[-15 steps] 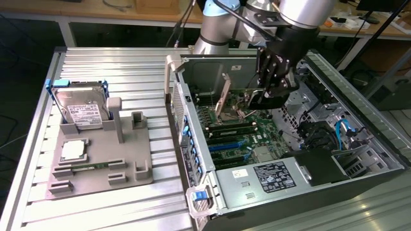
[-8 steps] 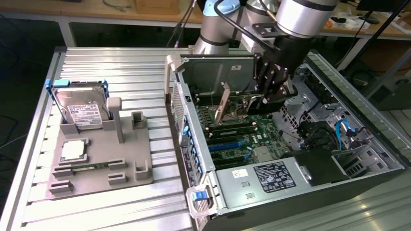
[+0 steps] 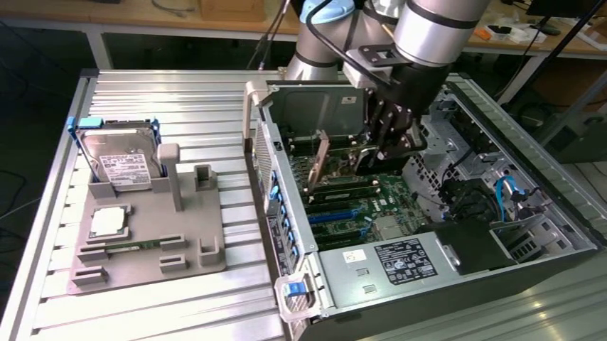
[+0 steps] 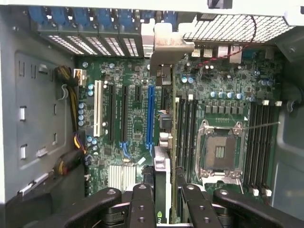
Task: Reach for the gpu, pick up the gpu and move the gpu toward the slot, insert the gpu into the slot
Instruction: 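Insert the gpu into the slot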
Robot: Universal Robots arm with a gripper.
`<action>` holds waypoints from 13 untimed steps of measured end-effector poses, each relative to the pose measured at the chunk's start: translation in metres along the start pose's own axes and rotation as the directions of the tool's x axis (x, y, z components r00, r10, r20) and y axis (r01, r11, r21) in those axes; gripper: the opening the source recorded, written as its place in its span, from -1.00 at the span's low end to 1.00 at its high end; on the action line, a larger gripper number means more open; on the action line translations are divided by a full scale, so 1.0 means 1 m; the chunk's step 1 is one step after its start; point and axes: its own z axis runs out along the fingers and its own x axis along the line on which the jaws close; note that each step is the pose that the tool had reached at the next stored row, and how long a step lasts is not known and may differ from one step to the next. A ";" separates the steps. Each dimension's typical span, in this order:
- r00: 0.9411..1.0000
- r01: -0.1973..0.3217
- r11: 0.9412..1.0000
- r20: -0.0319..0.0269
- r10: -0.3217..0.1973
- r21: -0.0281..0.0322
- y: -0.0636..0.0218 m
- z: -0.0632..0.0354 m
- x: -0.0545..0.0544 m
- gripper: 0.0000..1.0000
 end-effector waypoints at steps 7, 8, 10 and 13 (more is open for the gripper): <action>1.000 -0.013 1.000 0.000 0.013 0.000 0.0046 0.0117 0.000 -0.46; 1.000 -0.014 1.000 0.000 0.014 0.000 0.0049 0.0136 0.000 -0.46; 1.000 -0.014 1.000 0.000 0.014 0.000 0.0051 0.0175 0.000 -0.46; 1.000 -0.015 1.000 0.000 0.015 0.000 0.0054 0.0229 0.000 -0.46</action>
